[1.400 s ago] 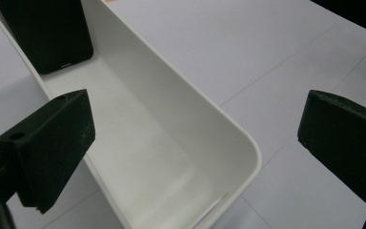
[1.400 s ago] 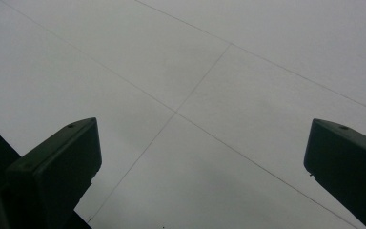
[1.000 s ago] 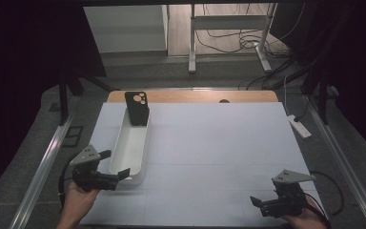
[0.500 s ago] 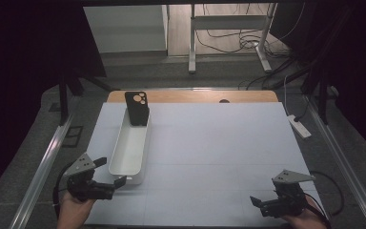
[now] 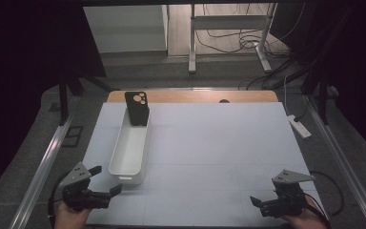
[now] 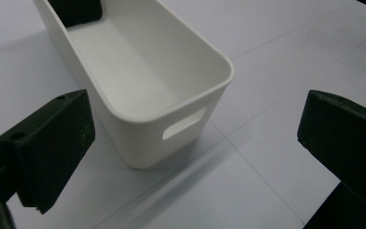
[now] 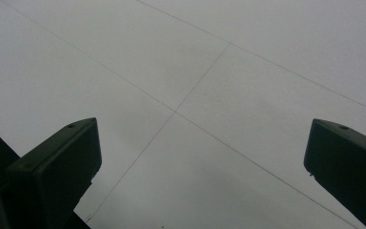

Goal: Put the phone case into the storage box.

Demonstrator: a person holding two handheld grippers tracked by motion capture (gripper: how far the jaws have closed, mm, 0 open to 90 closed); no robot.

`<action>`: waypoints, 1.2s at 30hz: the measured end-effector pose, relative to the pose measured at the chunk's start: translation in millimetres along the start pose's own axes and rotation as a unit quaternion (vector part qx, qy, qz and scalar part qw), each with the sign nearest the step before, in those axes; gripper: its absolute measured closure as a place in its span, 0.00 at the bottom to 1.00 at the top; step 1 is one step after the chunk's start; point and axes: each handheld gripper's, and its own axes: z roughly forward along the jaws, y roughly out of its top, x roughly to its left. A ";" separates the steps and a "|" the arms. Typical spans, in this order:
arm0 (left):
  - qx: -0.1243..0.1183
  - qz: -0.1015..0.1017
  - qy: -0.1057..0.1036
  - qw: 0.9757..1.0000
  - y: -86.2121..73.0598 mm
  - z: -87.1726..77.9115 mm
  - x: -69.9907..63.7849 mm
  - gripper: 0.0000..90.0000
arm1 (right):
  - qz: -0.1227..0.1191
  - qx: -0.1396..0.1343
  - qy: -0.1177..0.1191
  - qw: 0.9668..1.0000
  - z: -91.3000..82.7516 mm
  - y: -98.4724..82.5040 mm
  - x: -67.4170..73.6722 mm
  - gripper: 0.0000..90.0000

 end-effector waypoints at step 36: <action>0.048 0.010 0.039 0.998 -31.4 1.9 -14.2 0.00 | 0.002 0.002 0.000 1.000 0.6 0.1 -0.2 0.00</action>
